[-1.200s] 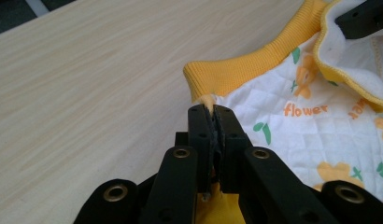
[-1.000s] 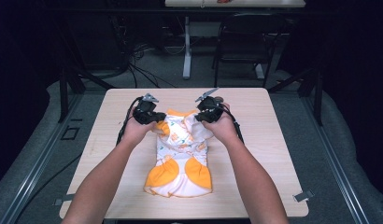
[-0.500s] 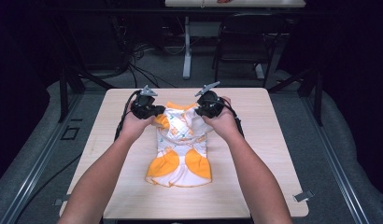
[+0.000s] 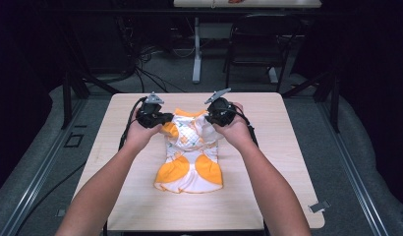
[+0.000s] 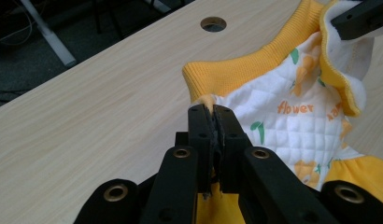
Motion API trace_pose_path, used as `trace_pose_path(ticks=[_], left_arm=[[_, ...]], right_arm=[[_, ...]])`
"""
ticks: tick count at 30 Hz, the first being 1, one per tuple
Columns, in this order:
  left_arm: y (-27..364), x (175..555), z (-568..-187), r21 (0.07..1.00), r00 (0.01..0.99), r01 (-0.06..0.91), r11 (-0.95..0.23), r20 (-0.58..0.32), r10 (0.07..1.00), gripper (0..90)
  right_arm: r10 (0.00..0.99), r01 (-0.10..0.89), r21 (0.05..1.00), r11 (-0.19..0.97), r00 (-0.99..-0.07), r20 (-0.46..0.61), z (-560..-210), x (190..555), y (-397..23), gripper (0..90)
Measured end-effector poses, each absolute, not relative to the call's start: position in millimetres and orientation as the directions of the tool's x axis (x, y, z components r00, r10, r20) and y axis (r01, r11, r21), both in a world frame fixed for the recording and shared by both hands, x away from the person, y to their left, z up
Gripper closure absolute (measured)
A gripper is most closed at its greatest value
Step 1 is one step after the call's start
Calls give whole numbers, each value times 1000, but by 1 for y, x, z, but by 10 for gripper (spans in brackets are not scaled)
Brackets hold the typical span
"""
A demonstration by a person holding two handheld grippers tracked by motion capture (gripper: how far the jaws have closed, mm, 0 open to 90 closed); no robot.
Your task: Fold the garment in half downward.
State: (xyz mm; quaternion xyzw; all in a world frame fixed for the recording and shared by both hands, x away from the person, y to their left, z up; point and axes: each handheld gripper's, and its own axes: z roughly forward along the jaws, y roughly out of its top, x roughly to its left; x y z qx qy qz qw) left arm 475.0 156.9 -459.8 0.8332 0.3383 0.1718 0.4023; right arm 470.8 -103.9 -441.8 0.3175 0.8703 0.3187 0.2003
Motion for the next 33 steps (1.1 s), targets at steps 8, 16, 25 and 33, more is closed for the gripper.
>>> trace_pose_path(ticks=[8,16,25,33], left_arm=[[161,466,-466,783,724,421,-457,13,689,872],[162,457,-472,774,741,417,-476,14,671,873],[163,446,-479,772,760,410,-486,7,650,872],[163,438,-485,766,772,408,-496,1,636,872]], right_arm=[[647,402,670,624,-746,-155,-449,460,-101,826],[619,385,653,652,-767,-166,-456,451,-99,826],[597,377,639,670,-785,-162,-464,441,-100,824],[579,369,629,684,-799,-162,-471,432,-101,823]])
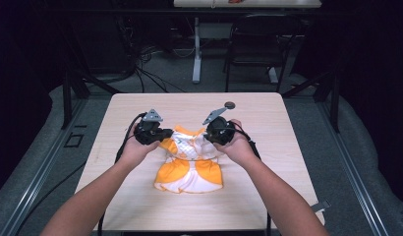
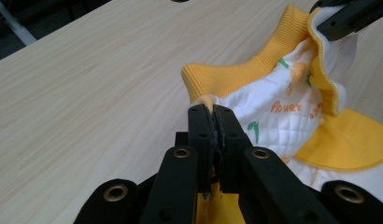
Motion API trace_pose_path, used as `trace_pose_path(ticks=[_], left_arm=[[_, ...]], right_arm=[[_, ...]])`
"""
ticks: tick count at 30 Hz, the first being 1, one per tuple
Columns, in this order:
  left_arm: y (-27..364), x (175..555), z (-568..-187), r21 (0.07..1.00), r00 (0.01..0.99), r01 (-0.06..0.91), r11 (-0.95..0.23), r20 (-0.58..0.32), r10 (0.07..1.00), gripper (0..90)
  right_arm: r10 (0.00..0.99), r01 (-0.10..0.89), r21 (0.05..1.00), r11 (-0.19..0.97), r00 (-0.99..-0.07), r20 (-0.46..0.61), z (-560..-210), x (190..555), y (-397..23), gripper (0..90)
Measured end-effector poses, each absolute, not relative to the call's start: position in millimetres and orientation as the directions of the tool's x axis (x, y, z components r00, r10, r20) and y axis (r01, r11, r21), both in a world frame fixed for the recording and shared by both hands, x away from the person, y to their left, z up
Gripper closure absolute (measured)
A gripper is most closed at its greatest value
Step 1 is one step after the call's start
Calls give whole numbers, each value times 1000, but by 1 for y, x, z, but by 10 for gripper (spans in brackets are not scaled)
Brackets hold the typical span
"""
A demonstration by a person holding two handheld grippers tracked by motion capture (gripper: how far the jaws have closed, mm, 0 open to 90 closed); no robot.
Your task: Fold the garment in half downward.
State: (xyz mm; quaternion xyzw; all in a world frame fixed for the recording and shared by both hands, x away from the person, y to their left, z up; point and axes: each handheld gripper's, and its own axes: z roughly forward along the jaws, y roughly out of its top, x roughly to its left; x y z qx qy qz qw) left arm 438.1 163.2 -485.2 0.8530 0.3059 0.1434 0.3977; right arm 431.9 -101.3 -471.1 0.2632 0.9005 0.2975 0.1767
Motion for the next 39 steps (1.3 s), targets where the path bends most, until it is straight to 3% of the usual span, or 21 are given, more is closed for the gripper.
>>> trace_pose_path(ticks=[23,39], left_arm=[[166,408,-511,738,811,413,-533,-31,584,868],[174,382,-529,730,834,409,-547,-56,549,835]], right_arm=[[527,365,583,726,-839,-132,-493,405,-100,817],[535,412,605,682,-844,-29,-513,374,-105,790]])
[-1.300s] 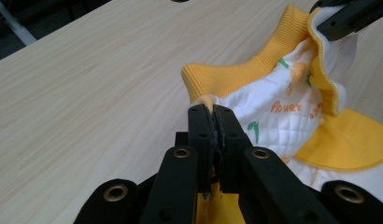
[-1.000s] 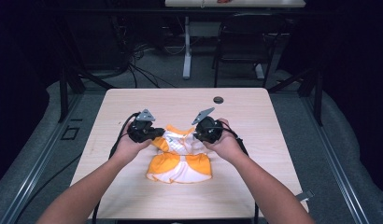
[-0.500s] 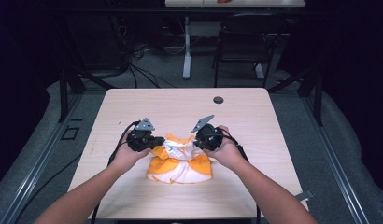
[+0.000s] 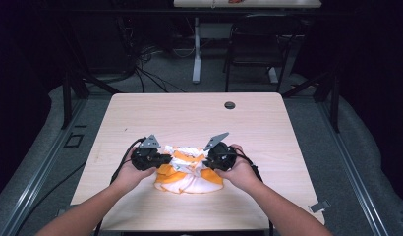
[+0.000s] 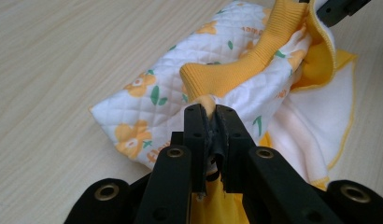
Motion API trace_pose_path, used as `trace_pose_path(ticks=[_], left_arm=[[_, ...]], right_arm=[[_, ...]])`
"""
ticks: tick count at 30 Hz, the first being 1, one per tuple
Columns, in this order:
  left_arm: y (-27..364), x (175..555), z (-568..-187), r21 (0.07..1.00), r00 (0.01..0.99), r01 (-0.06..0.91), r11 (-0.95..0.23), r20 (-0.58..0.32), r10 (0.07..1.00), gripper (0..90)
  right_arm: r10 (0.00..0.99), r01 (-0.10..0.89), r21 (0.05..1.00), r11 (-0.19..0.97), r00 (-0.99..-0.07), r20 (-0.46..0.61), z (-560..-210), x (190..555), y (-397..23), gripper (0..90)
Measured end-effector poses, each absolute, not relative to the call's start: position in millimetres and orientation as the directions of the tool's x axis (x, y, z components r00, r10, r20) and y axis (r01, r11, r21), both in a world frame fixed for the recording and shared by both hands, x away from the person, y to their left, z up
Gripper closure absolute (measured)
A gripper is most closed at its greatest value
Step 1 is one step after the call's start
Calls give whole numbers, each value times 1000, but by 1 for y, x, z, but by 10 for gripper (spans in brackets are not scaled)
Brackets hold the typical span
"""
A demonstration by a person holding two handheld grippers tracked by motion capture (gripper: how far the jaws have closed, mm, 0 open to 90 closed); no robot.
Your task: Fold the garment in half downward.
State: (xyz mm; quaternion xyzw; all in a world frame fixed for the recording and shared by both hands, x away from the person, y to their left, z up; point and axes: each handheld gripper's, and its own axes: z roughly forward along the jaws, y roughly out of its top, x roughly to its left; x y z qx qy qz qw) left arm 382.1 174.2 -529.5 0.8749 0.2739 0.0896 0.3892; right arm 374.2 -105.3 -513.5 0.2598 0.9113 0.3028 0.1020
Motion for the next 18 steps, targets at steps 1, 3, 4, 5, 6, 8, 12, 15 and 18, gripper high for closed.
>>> trace_pose_path(ticks=[1,3,4,5,6,8,12,15,18], left_arm=[[175,379,-531,729,836,409,-548,-60,545,827],[175,376,-533,728,839,407,-552,-58,542,814],[175,376,-533,728,839,407,-552,-58,542,809],[176,373,-534,727,840,407,-553,-59,540,806],[176,373,-534,727,840,407,-553,-59,540,802],[178,370,-535,731,840,409,-546,-68,539,793],[182,365,-535,736,841,416,-535,-87,535,771],[186,362,-526,745,840,416,-521,-95,535,738],[188,362,-521,752,834,418,-510,-95,543,708]], right_arm=[[538,418,612,672,-843,-14,-517,371,-106,784],[535,420,610,672,-845,-8,-518,367,-108,768],[535,420,610,672,-845,-8,-518,367,-108,768],[539,429,611,666,-842,3,-520,364,-110,747],[540,430,611,665,-841,5,-521,362,-112,739],[541,430,615,661,-841,7,-524,358,-115,727],[544,439,617,653,-839,20,-525,353,-119,704],[542,438,630,641,-840,31,-518,348,-124,642],[544,443,632,636,-838,41,-513,346,-127,620]])
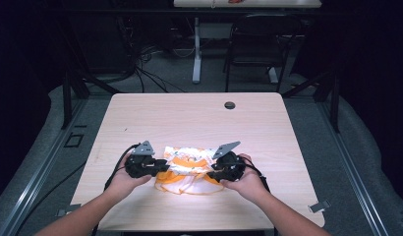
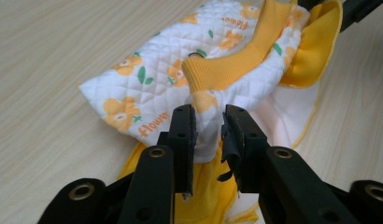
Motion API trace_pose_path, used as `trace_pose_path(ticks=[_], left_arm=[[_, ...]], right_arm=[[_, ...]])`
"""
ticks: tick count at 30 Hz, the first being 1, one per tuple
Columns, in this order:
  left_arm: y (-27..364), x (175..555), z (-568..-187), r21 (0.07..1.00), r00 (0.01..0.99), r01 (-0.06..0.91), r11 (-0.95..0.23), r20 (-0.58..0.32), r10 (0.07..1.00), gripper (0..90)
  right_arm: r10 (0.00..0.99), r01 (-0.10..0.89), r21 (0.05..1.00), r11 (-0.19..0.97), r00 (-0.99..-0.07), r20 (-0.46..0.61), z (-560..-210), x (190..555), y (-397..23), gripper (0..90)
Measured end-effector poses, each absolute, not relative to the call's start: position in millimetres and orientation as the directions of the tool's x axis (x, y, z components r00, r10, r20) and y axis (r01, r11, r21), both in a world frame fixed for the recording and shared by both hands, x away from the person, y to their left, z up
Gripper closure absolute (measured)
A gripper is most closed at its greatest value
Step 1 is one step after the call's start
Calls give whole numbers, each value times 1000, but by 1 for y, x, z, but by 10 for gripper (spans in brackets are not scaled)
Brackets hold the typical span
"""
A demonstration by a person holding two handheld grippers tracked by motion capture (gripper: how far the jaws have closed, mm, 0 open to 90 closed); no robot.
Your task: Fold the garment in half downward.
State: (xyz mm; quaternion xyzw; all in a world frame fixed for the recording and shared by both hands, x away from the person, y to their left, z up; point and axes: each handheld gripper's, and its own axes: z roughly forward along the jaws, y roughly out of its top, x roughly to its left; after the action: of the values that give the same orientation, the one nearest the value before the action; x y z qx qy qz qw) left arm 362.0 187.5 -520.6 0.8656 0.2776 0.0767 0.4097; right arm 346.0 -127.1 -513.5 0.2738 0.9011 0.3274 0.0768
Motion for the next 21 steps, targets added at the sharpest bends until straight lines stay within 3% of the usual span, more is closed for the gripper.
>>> trace_pose_path(ticks=[8,9,10,11,13,21], left_arm=[[191,368,-506,765,816,419,-488,-82,573,707],[190,371,-507,763,811,423,-488,-79,580,717],[190,371,-507,763,811,423,-488,-79,580,732],[188,376,-509,759,805,433,-486,-83,588,750],[185,380,-513,756,802,439,-486,-86,591,794],[173,391,-522,741,798,458,-491,-100,594,883]], right_arm=[[553,455,654,605,-830,67,-498,344,-138,596],[560,454,666,592,-826,65,-495,344,-140,691],[560,454,666,592,-826,65,-495,344,-140,691],[563,442,679,586,-825,50,-494,347,-139,780],[568,442,668,599,-822,35,-496,352,-138,828],[603,482,651,586,-796,46,-514,374,-129,879]])
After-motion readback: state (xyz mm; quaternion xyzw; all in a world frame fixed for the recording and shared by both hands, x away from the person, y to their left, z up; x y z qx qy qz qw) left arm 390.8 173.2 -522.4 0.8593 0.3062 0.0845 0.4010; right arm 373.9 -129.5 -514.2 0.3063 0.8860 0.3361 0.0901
